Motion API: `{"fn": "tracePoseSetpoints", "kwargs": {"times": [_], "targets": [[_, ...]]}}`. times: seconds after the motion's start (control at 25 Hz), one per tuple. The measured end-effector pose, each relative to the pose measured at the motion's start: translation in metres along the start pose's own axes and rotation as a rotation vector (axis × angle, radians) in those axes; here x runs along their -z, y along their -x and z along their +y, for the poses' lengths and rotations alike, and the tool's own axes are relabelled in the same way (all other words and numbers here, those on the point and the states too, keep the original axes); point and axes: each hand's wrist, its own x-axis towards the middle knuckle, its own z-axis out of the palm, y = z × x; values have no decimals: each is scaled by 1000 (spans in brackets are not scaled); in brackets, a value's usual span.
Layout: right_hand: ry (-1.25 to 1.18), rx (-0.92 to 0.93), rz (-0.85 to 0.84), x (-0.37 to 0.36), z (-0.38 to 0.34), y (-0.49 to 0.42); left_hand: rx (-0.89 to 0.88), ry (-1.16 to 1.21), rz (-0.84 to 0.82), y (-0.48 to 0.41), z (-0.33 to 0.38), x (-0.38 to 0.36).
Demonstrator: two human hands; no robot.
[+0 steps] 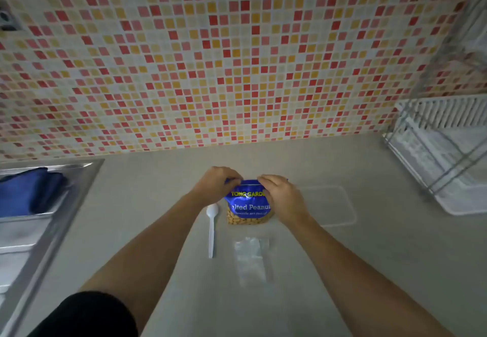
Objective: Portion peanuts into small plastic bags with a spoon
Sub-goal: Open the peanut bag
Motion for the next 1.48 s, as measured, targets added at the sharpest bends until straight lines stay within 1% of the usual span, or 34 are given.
{"fn": "tracePoseSetpoints", "kwargs": {"times": [0.08,0.2,0.36,0.48,0.64,0.72,0.84,1.0,1.08,1.2,1.36,1.48], "targets": [[-5,10,32,-1,1,-1,7,70,23,-3,-5,0],[34,19,72,-4,4,5,21,113,32,-3,-8,-3],[3,9,76,0,3,3,9,108,17,-2,-14,-2],[-53,30,33,8,4,-12,35,123,-84,-12,-12,5],[-47,51,-35,11,8,-20,57,98,-323,-29,0,16],[-15,70,-68,8,13,-20,104,173,-373,-36,-3,19],[-12,110,-68,2,19,-20,182,302,-420,-44,-8,21],[-96,99,-73,2,20,-23,137,253,-425,-48,-7,20],[-150,83,-113,3,20,-25,124,214,-451,-50,-6,20],[-218,15,-191,5,18,-26,56,53,-457,-54,-1,22],[-260,-1,-238,11,16,-25,-61,-128,-391,-51,4,18],[-293,61,-225,20,8,-23,-84,-217,-281,-52,1,22]]}}
